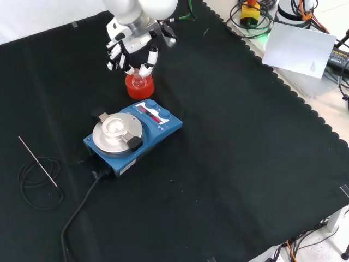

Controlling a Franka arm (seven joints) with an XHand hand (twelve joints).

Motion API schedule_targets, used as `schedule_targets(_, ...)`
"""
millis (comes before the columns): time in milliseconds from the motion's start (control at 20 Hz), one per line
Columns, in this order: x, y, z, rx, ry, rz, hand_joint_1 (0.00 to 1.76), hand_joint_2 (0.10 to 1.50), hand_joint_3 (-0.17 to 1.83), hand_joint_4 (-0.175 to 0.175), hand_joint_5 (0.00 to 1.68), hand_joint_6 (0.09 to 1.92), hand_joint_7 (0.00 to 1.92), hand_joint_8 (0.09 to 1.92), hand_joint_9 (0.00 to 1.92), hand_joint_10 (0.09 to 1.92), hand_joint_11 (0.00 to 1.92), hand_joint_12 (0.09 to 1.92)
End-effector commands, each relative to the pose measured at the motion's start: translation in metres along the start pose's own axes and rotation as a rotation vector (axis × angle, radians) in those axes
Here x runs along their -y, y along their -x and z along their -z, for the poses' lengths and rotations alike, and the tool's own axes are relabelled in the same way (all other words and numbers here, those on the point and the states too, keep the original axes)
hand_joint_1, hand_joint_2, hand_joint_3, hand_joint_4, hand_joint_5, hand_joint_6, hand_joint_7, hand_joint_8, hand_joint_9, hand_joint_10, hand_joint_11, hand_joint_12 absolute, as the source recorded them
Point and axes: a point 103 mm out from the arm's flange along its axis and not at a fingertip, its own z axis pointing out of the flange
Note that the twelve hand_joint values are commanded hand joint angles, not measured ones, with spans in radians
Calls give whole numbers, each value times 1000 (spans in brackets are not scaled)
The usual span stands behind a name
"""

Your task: Pick up the round-bottom flask.

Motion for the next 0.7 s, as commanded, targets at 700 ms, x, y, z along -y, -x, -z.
schedule_targets(700, 6, 10, 27, -70, 4, -36, 1099, 669, 849, 54, 1066, 1124, 350, 594, 482, 631, 15, 1398)
